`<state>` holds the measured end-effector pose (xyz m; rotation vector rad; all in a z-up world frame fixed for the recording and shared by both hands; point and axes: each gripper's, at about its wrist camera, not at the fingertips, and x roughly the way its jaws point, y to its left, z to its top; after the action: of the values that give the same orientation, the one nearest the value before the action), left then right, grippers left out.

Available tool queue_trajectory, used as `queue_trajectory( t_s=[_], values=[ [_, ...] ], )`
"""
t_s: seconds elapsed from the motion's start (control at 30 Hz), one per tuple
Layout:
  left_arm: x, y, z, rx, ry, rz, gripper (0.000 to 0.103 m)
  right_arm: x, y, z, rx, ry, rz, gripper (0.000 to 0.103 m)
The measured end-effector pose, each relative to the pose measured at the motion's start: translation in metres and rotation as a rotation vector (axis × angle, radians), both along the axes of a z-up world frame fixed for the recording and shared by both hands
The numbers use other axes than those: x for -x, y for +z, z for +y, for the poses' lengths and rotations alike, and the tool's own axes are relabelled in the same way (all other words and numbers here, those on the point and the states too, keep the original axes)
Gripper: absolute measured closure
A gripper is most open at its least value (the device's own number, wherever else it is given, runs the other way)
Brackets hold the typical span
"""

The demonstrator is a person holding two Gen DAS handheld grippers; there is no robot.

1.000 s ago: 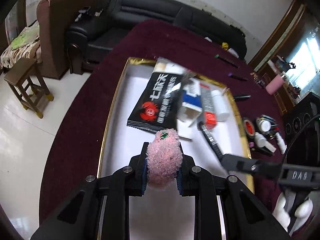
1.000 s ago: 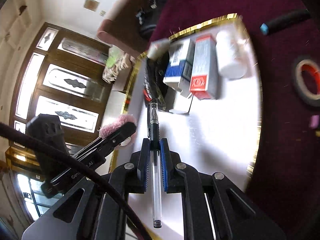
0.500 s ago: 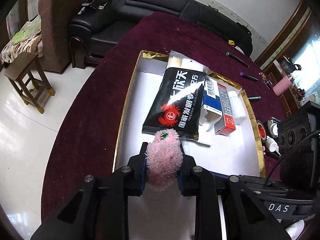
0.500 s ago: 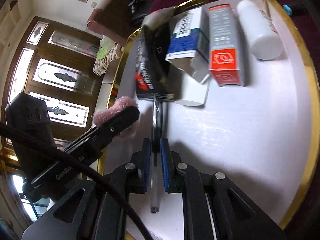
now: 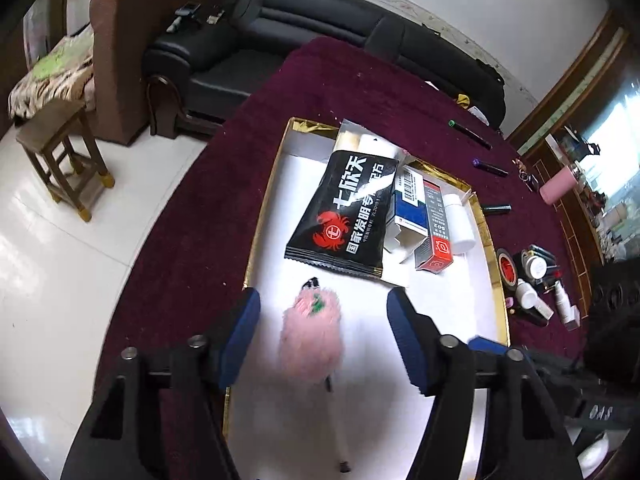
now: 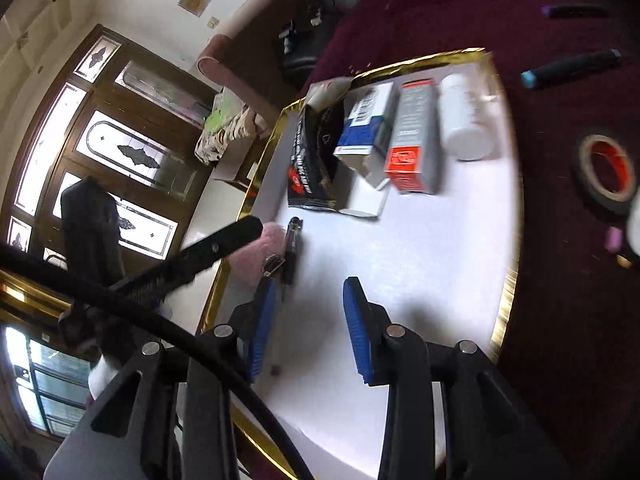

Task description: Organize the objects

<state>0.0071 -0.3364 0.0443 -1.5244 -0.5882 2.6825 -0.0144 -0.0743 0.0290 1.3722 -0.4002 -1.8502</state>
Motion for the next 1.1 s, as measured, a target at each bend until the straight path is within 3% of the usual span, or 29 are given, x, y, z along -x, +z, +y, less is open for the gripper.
queue_trajectory(
  t_s=[0.23, 0.33, 0.47, 0.67, 0.83, 1.0, 1.1],
  values=[
    [-0.018, 0.035, 0.027, 0.052, -0.005, 0.071, 0.043, -0.026, 0.007, 0.049, 0.074, -0.046, 0.034, 0.069],
    [-0.029, 0.051, 0.048, -0.005, -0.049, 0.112, 0.043, -0.034, 0.006, 0.081, 0.121, -0.091, 0.041, 0.064],
    [-0.031, 0.051, 0.098, -0.094, -0.174, 0.097, 0.043, -0.036, 0.007, 0.136, 0.162, -0.2, 0.059, 0.063],
    [-0.029, 0.037, 0.194, -0.135, -0.349, 0.059, 0.043, -0.043, -0.01, 0.231, 0.183, -0.409, 0.035, 0.061],
    [-0.025, 0.01, 0.258, -0.18, -0.463, 0.004, 0.043, -0.047, -0.011, 0.279, 0.196, -0.515, 0.021, 0.06],
    [-0.018, -0.032, 0.298, -0.172, -0.477, -0.092, 0.043, -0.059, -0.006, 0.318, 0.208, -0.58, 0.04, 0.054],
    [-0.019, -0.033, 0.307, -0.131, -0.456, -0.061, 0.042, -0.062, -0.004, 0.332, 0.219, -0.607, 0.054, 0.047]
  ],
)
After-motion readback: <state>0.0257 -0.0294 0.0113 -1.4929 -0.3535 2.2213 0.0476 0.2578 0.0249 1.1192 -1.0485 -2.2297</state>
